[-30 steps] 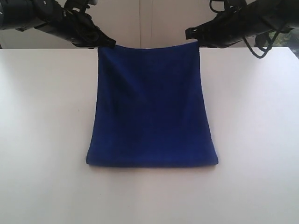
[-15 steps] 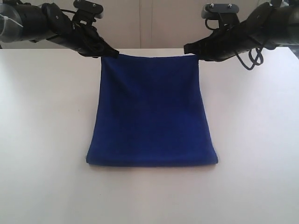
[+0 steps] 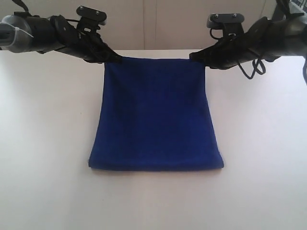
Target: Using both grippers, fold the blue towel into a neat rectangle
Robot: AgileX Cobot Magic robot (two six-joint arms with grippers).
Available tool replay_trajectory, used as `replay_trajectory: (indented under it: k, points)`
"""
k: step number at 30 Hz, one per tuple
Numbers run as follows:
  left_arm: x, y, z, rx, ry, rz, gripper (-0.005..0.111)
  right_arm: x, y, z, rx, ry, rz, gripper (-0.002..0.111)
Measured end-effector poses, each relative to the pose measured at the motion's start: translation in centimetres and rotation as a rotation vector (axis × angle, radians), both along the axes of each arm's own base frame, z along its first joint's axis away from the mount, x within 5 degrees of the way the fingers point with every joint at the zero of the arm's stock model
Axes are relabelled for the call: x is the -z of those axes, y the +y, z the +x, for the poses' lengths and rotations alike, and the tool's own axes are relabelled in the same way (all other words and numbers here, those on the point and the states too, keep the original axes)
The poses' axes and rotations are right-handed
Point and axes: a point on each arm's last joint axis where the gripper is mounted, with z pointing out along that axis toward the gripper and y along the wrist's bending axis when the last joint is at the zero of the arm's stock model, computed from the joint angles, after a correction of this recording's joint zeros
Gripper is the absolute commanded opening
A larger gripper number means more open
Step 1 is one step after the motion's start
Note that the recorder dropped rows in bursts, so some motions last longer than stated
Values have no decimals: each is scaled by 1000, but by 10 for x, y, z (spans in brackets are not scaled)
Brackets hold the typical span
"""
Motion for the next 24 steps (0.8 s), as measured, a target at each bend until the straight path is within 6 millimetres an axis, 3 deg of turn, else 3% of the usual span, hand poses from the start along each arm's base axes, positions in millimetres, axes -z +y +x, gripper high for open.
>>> replay_trajectory:
  k: [24]
  points:
    - [41, -5, 23, -26, -7, 10, 0, 32, -1, 19, 44, -25, -24, 0]
